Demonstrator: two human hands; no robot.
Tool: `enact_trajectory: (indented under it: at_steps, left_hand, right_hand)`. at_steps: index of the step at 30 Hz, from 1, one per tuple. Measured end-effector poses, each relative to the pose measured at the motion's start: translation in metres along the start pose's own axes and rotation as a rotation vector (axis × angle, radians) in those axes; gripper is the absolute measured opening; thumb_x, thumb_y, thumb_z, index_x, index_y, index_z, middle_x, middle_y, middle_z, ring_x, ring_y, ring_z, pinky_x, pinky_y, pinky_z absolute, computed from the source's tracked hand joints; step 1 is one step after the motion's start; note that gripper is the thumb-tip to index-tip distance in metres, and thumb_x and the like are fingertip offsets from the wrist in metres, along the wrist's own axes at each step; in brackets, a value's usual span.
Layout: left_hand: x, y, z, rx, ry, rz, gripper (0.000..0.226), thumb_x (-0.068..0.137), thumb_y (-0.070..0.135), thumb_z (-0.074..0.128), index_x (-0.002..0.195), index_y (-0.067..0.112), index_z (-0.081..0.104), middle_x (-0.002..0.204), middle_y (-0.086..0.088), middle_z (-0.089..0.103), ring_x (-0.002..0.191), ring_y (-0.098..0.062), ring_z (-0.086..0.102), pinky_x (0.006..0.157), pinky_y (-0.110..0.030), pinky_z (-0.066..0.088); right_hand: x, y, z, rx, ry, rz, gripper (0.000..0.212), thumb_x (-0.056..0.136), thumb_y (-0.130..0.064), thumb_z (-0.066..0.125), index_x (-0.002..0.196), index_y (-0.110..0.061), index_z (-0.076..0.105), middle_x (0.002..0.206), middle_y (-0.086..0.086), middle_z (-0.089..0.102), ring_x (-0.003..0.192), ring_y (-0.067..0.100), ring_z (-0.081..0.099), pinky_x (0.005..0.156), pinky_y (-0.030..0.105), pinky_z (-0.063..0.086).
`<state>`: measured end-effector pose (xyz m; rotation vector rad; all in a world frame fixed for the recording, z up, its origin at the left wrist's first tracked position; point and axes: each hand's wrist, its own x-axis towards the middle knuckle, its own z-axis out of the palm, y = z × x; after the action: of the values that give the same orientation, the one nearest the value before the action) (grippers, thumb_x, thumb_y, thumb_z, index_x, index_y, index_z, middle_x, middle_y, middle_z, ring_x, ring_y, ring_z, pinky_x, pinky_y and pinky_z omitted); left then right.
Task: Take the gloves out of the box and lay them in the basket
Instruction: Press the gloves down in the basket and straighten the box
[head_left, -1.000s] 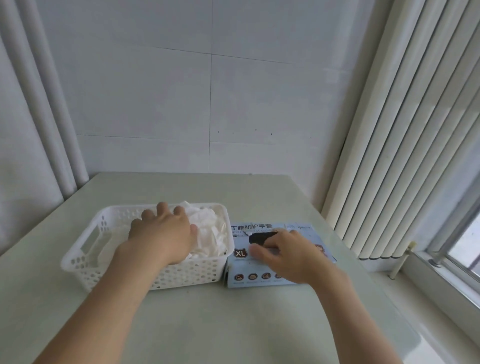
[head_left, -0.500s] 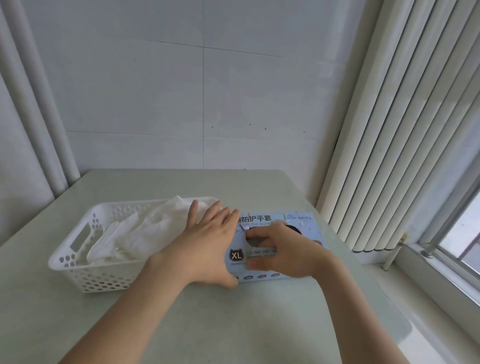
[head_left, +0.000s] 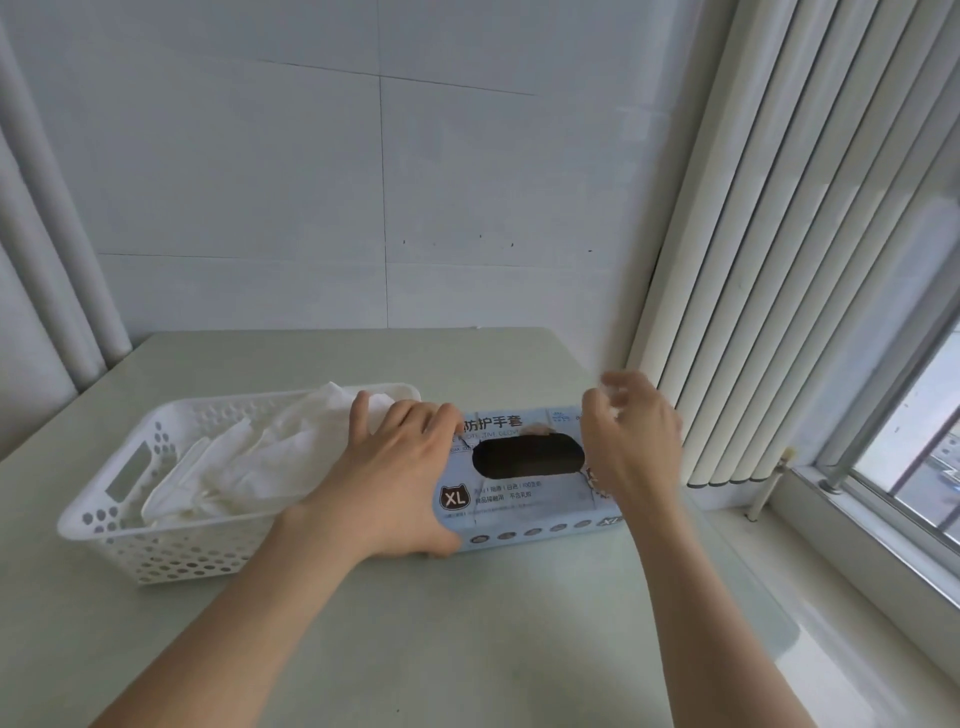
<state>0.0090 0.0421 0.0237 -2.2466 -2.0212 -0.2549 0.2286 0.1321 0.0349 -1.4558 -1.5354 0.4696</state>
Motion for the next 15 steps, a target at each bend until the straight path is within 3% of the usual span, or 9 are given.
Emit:
enact_trajectory:
  at_steps: [2, 4, 6, 8, 10, 13, 15]
  left_hand:
    - [0.0, 0.0, 0.001, -0.008, -0.006, 0.001, 0.086, 0.059, 0.071, 0.071, 0.126, 0.035, 0.03, 0.129, 0.016, 0.039, 0.133, -0.011, 0.033, 0.125, -0.059, 0.0]
    - [0.0, 0.0, 0.0, -0.016, -0.021, -0.005, 0.085, 0.059, 0.07, 0.072, 0.123, 0.035, 0.03, 0.127, 0.017, 0.039, 0.131, -0.01, 0.033, 0.125, -0.057, 0.001]
    - [0.0, 0.0, -0.001, -0.02, -0.038, -0.01, 0.088, 0.058, 0.071, 0.073, 0.126, 0.036, 0.029, 0.129, 0.017, 0.039, 0.131, -0.01, 0.035, 0.124, -0.053, 0.005]
    - [-0.001, 0.002, -0.002, -0.026, -0.04, -0.014, 0.091, 0.059, 0.069, 0.074, 0.13, 0.035, 0.029, 0.132, 0.017, 0.039, 0.132, -0.01, 0.038, 0.123, -0.051, 0.01]
    - [0.0, 0.005, -0.001, -0.025, -0.03, -0.009, 0.09, 0.063, 0.064, 0.075, 0.134, 0.035, 0.028, 0.135, 0.017, 0.039, 0.134, -0.01, 0.039, 0.123, -0.051, 0.013]
    - [0.002, 0.01, 0.003, -0.011, -0.012, -0.004, 0.099, 0.07, 0.061, 0.073, 0.148, 0.035, 0.02, 0.148, 0.012, 0.031, 0.141, -0.014, 0.036, 0.12, -0.045, 0.022]
    - [0.002, 0.01, 0.005, -0.018, -0.01, -0.012, 0.112, 0.072, 0.064, 0.073, 0.159, 0.032, 0.008, 0.16, 0.005, 0.018, 0.149, -0.02, 0.027, 0.121, -0.044, 0.024]
  right_hand:
    - [0.004, 0.011, 0.002, -0.083, -0.155, 0.174, 0.042, 0.095, -0.04, 0.046, 0.123, -0.014, 0.064, 0.112, 0.004, 0.066, 0.108, 0.026, 0.057, 0.083, 0.038, 0.043]
    - [0.005, 0.014, 0.005, -0.085, -0.241, 0.246, 0.036, 0.094, -0.042, 0.041, 0.086, -0.011, 0.057, 0.084, 0.006, 0.055, 0.081, 0.026, 0.051, 0.069, 0.038, 0.039]
    - [0.004, 0.015, 0.005, -0.095, -0.249, 0.23, 0.037, 0.091, -0.045, 0.042, 0.075, -0.011, 0.044, 0.073, 0.005, 0.05, 0.069, 0.023, 0.046, 0.062, 0.035, 0.036]
    - [0.004, 0.017, 0.002, -0.08, -0.262, 0.216, 0.033, 0.084, -0.046, 0.047, 0.077, -0.014, 0.045, 0.075, 0.005, 0.058, 0.072, 0.024, 0.053, 0.063, 0.034, 0.04]
    - [0.005, 0.019, -0.003, -0.036, -0.313, 0.257, 0.03, 0.078, -0.042, 0.058, 0.094, -0.017, 0.055, 0.087, 0.007, 0.071, 0.082, 0.023, 0.066, 0.07, 0.035, 0.053]
    - [0.012, 0.023, -0.011, 0.078, -0.324, 0.37, 0.069, 0.065, -0.043, 0.068, 0.129, -0.022, 0.061, 0.107, 0.007, 0.075, 0.092, 0.025, 0.075, 0.078, 0.043, 0.065]
    - [0.014, 0.022, -0.014, 0.141, -0.281, 0.365, 0.049, 0.074, -0.034, 0.071, 0.121, -0.026, 0.067, 0.096, 0.007, 0.079, 0.081, 0.025, 0.079, 0.07, 0.043, 0.067]
